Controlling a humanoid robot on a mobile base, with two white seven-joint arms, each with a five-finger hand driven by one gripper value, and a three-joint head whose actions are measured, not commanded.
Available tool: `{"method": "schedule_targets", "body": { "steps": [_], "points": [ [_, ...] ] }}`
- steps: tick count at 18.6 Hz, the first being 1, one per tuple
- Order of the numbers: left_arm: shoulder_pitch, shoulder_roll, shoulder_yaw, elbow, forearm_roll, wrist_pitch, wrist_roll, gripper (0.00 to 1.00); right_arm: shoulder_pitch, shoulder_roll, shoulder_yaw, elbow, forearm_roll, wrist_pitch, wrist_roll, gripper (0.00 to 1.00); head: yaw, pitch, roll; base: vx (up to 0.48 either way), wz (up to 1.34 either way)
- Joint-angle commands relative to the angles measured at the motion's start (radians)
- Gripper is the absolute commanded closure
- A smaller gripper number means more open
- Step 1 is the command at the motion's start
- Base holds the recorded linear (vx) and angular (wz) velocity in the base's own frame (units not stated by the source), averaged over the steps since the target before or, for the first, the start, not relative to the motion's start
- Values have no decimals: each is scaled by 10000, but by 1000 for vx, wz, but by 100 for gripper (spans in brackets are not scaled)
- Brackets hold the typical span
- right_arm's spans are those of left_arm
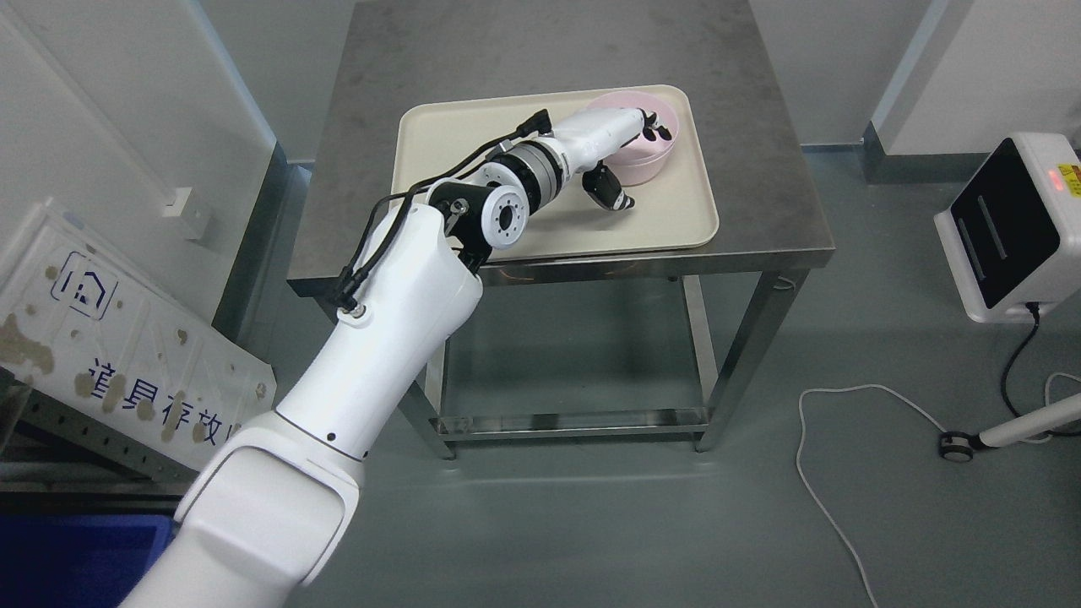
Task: Stack pink IKEA bowls on left shelf middle
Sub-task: 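Reposition the left hand around the stacked pink bowls' rim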
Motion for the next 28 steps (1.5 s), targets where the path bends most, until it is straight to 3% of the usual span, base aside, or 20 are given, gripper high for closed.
{"method": "schedule_targets", "body": {
  "steps": [1, 9, 11, 15, 20, 25, 28],
  "points": [
    [-249, 175, -206, 591, -111, 1, 9, 37, 0, -175, -107, 0, 77, 5, -8, 0, 0, 0, 0, 0, 0],
    [-249, 175, -298, 930, -1031, -107, 9, 44, 0, -175, -107, 0, 77, 5, -8, 0, 0, 0, 0, 0, 0],
    [-249, 175, -313, 930, -1031, -198, 9, 49, 0, -175, -107, 0, 77, 5, -8, 0, 0, 0, 0, 0, 0],
    [-249, 175, -343, 868, -1031, -964, 9, 69, 0, -175, -107, 0, 77, 5, -8, 0, 0, 0, 0, 0, 0],
    [-249, 175, -283, 930, -1031, -1042, 9, 80, 0, -175, -107, 0, 77, 5, -8, 0, 0, 0, 0, 0, 0],
    [-233, 175, 498, 823, -955, -1058, 40, 90, 0, -175, -107, 0, 77, 5, 7, 0, 0, 0, 0, 0, 0],
    [-188, 175, 1585, 578, -939, -1240, 25, 95, 0, -175, -107, 0, 77, 5, -8, 0, 0, 0, 0, 0, 0]
  ]
}}
